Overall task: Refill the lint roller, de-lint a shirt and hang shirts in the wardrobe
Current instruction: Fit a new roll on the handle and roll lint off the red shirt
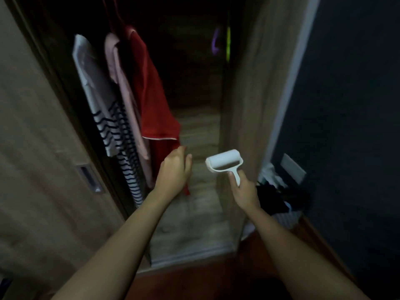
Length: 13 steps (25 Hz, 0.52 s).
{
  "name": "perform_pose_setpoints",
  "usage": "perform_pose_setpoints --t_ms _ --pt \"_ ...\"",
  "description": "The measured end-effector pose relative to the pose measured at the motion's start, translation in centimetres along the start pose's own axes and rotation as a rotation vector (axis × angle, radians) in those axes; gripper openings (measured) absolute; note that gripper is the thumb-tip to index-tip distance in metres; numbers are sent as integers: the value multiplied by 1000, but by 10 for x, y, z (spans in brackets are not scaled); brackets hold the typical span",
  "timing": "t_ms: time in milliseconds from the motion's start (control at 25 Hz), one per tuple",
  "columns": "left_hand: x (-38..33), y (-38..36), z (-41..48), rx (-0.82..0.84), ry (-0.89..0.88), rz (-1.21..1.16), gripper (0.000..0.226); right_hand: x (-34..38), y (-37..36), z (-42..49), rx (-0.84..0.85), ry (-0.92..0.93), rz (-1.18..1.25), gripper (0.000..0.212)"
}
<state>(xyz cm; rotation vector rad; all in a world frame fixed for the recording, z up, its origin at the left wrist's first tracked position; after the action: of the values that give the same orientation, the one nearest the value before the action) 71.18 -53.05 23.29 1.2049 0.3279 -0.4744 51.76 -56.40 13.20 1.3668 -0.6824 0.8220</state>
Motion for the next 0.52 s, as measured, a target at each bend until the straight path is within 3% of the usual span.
perform_pose_setpoints --t_ms 200,440,520 --pt "-58 -83 -82 314 -58 25 40 -72 66 -142 -70 -220 -64 34" --pt "-174 -203 -201 713 -268 -64 47 -161 158 -312 -286 -552 -22 28" --pt "-212 -233 -232 772 -343 -65 50 -186 185 -352 -349 -650 -40 31"
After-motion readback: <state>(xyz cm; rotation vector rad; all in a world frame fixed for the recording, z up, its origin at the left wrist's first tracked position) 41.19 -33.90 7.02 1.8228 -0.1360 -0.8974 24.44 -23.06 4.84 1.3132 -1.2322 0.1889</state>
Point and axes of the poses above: each hand's wrist, its own z-axis towards the middle knuckle, its own y-axis out of the back of the hand, x = y × z, the point moved 1 cm from there along z, towards the middle knuckle, and after that the axes turned 10 degrees about x, right-handed, at the moved point
